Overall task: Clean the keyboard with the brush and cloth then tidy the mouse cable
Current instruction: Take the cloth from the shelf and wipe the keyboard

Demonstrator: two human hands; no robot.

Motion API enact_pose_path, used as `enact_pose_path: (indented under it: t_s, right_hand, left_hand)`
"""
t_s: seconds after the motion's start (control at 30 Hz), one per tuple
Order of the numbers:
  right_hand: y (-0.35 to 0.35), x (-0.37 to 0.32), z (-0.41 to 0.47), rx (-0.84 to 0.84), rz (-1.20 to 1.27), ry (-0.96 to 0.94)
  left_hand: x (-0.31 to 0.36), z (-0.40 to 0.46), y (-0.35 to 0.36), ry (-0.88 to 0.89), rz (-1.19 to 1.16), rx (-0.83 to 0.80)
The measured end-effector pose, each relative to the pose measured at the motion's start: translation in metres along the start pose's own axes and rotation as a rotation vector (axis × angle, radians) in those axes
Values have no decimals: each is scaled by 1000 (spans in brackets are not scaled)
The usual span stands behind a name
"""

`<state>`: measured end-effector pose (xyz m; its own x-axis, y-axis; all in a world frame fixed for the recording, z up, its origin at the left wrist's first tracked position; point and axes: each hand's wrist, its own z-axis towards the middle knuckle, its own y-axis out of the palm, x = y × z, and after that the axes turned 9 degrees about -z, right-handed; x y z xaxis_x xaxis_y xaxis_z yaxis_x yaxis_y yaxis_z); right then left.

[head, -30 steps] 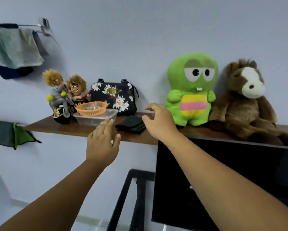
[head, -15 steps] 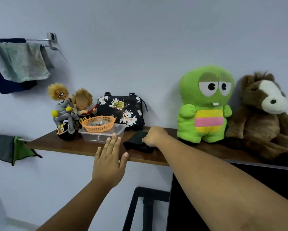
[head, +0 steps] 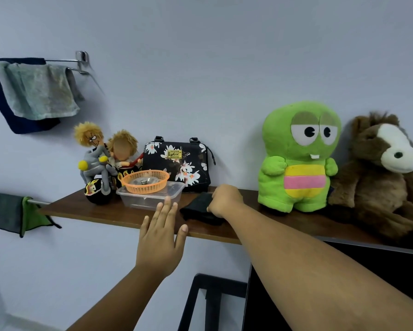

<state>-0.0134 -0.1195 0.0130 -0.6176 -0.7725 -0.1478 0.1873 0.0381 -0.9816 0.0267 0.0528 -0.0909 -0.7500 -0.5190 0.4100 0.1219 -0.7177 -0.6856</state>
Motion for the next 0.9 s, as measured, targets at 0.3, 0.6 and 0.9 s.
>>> enact_pose_path:
  t_s: [0.3, 0.6, 0.9]
  right_hand:
    - [17, -17, -8, -143, -110, -98]
    - [23, -26, -13, -116, -73, -78]
    - [30, -29, -6, -51, -114, -68]
  left_hand:
    - [-5, -5, 0, -17, -8, 14]
    - [-16, -10, -1, -41, 19, 15]
    - [-14, -10, 1, -45, 21, 25]
